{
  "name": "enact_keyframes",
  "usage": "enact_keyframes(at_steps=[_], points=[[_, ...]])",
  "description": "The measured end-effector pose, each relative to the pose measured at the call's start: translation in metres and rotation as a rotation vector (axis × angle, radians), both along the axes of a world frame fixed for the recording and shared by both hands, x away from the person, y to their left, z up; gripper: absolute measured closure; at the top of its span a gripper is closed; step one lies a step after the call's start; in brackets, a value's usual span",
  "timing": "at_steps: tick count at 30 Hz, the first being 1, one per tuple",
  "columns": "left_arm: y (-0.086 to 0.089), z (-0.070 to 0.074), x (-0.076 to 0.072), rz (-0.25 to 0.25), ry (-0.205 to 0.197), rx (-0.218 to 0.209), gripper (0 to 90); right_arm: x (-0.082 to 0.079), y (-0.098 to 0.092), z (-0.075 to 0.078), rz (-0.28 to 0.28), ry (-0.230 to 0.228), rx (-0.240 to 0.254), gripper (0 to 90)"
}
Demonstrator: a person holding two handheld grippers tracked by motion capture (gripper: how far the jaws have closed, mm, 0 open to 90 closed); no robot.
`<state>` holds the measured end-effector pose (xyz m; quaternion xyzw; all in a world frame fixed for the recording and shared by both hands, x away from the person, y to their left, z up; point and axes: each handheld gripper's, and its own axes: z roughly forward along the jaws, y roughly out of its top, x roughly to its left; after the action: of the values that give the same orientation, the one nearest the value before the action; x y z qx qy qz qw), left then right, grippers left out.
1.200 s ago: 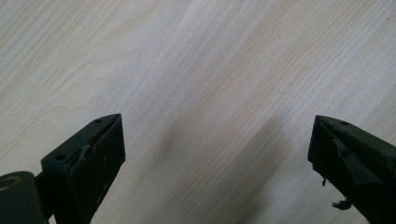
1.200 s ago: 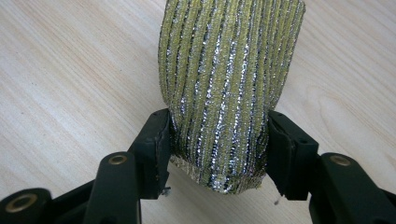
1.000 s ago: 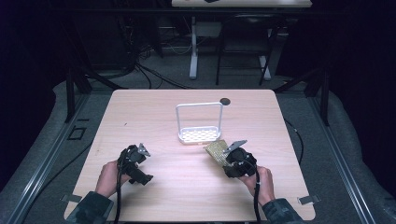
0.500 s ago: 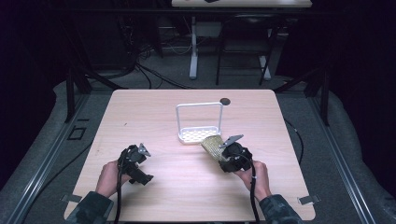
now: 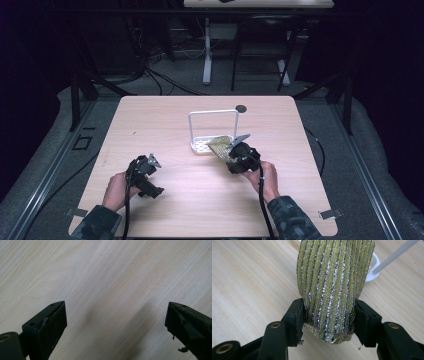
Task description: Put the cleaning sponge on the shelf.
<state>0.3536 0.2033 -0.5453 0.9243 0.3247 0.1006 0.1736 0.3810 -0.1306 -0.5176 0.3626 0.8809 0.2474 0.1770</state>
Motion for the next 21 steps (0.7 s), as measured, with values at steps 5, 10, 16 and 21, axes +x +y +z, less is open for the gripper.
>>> enact_keyframes(at_steps=[5,10,16,21], points=[[0.001,0.000,0.000,0.003,0.001,-0.001,4.0,0.014,0.011,-0.001,-0.006,-0.009,-0.001,46.3],[0.001,-0.001,0.000,0.005,0.006,-0.002,4.0,0.030,0.027,-0.006,-0.012,-0.030,-0.029,45.9],[0.001,-0.001,0.000,0.003,0.006,0.001,4.1,0.044,0.042,-0.011,-0.028,-0.028,-0.047,45.4],[0.001,-0.001,0.000,0.003,0.005,0.000,4.1,0.056,0.052,-0.015,-0.055,-0.009,-0.053,44.8]])
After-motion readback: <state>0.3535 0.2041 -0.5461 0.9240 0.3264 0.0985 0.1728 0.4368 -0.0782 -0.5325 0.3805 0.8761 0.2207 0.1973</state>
